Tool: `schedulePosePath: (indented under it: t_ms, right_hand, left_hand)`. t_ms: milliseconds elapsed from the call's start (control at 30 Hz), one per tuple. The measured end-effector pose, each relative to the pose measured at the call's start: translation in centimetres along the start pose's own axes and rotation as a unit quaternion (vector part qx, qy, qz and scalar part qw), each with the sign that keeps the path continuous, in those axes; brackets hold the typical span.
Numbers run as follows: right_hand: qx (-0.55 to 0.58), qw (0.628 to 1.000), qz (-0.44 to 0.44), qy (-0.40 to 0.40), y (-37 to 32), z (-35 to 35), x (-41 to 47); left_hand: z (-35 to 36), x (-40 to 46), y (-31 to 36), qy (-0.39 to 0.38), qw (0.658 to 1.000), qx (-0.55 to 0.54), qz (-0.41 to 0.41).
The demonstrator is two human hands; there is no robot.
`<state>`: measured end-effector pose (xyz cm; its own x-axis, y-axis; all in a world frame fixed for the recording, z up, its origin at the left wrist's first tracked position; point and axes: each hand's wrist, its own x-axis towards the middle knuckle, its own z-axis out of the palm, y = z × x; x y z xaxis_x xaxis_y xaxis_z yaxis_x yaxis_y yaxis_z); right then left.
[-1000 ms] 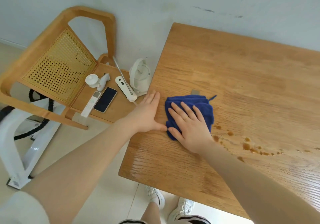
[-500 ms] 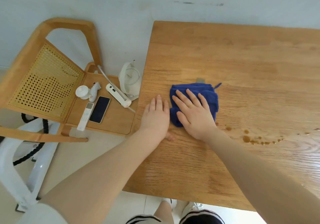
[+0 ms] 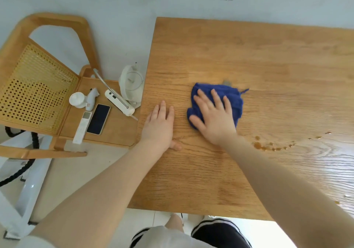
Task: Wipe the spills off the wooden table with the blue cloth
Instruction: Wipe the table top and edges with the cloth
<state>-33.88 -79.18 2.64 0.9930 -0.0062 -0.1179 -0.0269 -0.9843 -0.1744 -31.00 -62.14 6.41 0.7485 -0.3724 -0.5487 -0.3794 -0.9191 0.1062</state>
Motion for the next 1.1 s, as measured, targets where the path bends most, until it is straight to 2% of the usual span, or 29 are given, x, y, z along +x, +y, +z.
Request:
schedulePosePath:
  t_ms: [100,233,400,467,667,767,967,1100]
  right_hand:
    - [-0.025,0.998,-0.05,-0.037,0.0,0.2,-3.4]
    - [-0.051,0.99,-0.121,-0.05,2.5,-0.6,-0.5]
    - [-0.033,0.999,-0.03,-0.025,4.2,-0.9,5.0]
    - [-0.026,0.999,-0.024,-0.019,3.9,-0.8,4.4]
    - [-0.043,0.989,-0.141,0.0,3.9,0.3,-5.0]
    - [-0.039,0.98,-0.196,-0.008,6.0,-0.3,-3.4]
    - [-0.02,0.998,-0.063,-0.002,7.7,-1.0,3.6]
    - [-0.02,0.997,-0.077,0.006,7.5,-0.7,-0.9]
  left_hand:
    - [-0.5,0.0,0.3,-0.007,1.0,-0.015,-0.015]
    - [-0.4,0.0,0.3,-0.004,1.0,-0.003,-0.018]
    - [0.2,0.0,0.2,0.009,0.999,0.024,-0.021]
    - [0.3,-0.4,0.3,0.016,0.999,0.019,-0.029]
    - [0.3,-1.7,1.9,0.01,0.997,-0.045,-0.062]
    - [0.3,-1.7,3.9,0.026,0.996,-0.066,-0.05]
    - [2.0,-1.6,7.2,0.049,0.993,-0.097,-0.042]
    - [2.0,-1.6,9.0,0.032,0.995,-0.079,-0.053]
